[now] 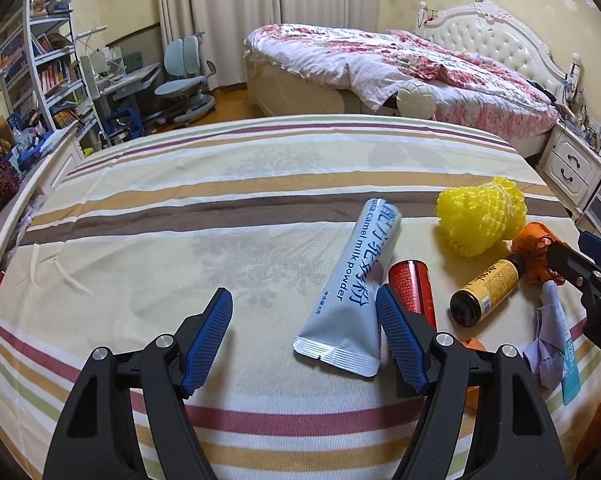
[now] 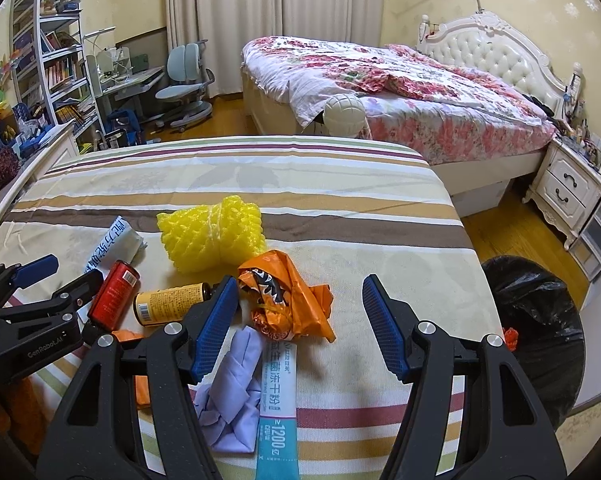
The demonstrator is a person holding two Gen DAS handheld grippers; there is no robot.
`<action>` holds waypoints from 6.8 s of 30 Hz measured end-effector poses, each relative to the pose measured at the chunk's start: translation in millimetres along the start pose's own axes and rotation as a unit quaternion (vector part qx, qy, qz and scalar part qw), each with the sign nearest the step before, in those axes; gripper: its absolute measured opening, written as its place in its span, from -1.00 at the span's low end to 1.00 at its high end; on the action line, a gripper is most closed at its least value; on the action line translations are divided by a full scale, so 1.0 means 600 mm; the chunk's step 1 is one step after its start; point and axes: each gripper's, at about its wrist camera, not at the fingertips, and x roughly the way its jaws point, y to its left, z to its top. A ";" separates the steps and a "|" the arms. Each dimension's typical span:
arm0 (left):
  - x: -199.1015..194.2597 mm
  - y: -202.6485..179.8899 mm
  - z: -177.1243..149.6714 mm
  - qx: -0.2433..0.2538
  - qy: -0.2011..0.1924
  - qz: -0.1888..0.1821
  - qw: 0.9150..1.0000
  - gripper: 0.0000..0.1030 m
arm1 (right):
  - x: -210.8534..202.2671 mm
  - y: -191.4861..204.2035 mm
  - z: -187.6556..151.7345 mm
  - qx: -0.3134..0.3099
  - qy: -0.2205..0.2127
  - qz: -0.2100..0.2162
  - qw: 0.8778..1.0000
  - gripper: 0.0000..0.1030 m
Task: Collect trash
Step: 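Close the left gripper on the white milk-powder tube, then grasp the orange wrapper with the right gripper while the left gripper holds the tube, then carry the tube and wrapper over the black bin and open both grippers, then move both open grippers back over the items on the bed, then grasp the orange cloth with the left gripper while the right gripper grasps the teal tube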
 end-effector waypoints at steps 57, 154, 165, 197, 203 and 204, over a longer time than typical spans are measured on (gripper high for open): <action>-0.113 -0.056 -0.013 -0.005 -0.063 -0.075 0.995 -0.36 | -0.091 -0.110 -0.047 0.060 -0.029 -0.034 0.997 -0.31; -0.089 -0.281 -0.023 0.080 -0.054 -0.053 0.994 0.46 | -0.125 -0.286 -0.131 0.155 -0.032 -0.104 0.982 0.26; -0.097 -0.186 -0.038 0.036 -0.053 -0.017 0.998 0.46 | -0.118 -0.210 -0.118 0.119 -0.029 -0.072 0.990 0.26; -0.042 -0.094 -0.064 -0.005 0.023 -0.018 1.000 0.15 | -0.093 -0.155 -0.122 0.092 -0.011 -0.050 0.994 0.26; -0.048 -0.083 -0.068 -0.004 0.013 -0.019 1.000 -0.33 | -0.091 -0.153 -0.121 0.090 -0.008 -0.050 0.995 0.26; -0.050 -0.079 -0.070 -0.003 0.012 -0.022 1.000 -0.41 | -0.091 -0.152 -0.121 0.089 -0.008 -0.050 0.995 0.26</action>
